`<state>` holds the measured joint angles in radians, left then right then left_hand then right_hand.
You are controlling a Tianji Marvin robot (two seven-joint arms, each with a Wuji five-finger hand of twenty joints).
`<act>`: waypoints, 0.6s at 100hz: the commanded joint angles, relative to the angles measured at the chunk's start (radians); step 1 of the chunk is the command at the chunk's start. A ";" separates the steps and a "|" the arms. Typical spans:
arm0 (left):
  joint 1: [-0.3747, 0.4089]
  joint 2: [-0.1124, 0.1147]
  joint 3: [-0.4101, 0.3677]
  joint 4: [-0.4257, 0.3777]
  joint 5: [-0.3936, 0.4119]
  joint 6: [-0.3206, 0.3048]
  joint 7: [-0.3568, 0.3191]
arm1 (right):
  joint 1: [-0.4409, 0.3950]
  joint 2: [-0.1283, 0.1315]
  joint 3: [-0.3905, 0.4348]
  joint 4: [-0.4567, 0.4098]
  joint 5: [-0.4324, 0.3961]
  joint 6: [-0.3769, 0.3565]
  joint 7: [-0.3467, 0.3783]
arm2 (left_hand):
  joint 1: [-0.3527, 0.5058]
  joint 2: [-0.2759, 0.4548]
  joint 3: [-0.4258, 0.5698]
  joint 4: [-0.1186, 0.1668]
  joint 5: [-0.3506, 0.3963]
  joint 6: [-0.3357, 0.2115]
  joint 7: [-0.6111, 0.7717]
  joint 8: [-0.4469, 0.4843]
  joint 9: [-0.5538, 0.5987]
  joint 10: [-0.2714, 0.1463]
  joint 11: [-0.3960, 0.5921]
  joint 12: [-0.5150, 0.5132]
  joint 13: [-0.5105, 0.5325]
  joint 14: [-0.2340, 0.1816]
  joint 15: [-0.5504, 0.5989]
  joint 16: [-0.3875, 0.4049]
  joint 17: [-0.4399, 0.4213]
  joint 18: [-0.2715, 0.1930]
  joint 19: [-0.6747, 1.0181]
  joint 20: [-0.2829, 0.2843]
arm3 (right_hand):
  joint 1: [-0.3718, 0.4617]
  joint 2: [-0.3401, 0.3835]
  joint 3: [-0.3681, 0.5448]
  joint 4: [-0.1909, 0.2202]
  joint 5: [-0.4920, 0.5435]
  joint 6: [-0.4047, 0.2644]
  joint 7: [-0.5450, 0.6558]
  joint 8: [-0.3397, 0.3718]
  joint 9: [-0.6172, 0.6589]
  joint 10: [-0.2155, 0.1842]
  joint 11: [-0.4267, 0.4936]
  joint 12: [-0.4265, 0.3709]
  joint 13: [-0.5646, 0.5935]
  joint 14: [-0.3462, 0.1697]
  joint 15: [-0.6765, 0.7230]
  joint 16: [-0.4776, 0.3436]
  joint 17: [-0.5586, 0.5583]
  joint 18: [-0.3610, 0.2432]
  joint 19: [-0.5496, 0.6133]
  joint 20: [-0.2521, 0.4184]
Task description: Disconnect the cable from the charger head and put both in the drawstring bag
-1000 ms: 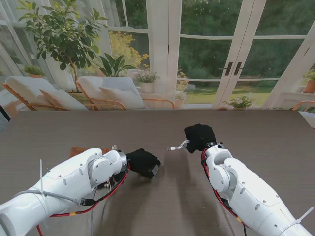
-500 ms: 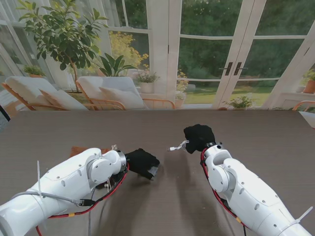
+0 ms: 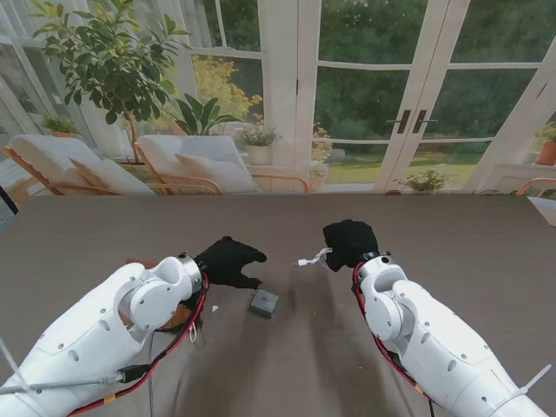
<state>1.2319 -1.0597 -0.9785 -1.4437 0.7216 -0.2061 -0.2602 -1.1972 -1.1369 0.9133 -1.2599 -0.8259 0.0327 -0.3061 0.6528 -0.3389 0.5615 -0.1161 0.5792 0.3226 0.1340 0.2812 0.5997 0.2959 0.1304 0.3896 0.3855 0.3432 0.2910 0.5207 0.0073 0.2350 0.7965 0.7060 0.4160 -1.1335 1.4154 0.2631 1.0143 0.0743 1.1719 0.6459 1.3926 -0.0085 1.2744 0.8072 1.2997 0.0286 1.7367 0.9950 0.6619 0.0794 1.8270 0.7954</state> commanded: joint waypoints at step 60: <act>0.394 0.025 -0.410 -0.322 0.186 0.342 -0.094 | -0.014 -0.005 -0.006 -0.023 0.001 0.002 0.017 | -0.077 -0.019 -0.001 0.023 0.156 0.030 0.105 0.114 0.189 0.078 0.150 0.199 0.207 0.090 0.382 0.178 0.173 0.100 0.475 0.042 | 0.131 0.078 0.155 -0.020 0.078 -0.004 0.180 0.063 0.053 0.122 0.037 0.022 0.021 -0.219 0.049 0.016 0.545 -0.107 0.241 0.044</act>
<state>1.6085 -1.0400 -1.3804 -1.7637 0.9030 0.1238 -0.3364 -1.2043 -1.1385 0.9099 -1.2731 -0.8228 0.0349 -0.3040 0.6159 -0.3414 0.5716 -0.1160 0.7163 0.3258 0.2341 0.3873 0.7755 0.3473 0.2688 0.5737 0.5507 0.3991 0.6434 0.6837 0.1656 0.3190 1.2222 0.7286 0.4162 -1.1335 1.4154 0.2620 1.0143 0.0743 1.1719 0.6459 1.3926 -0.0085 1.2744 0.8074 1.2997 0.0286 1.7367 0.9950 0.6619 0.0794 1.8270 0.7954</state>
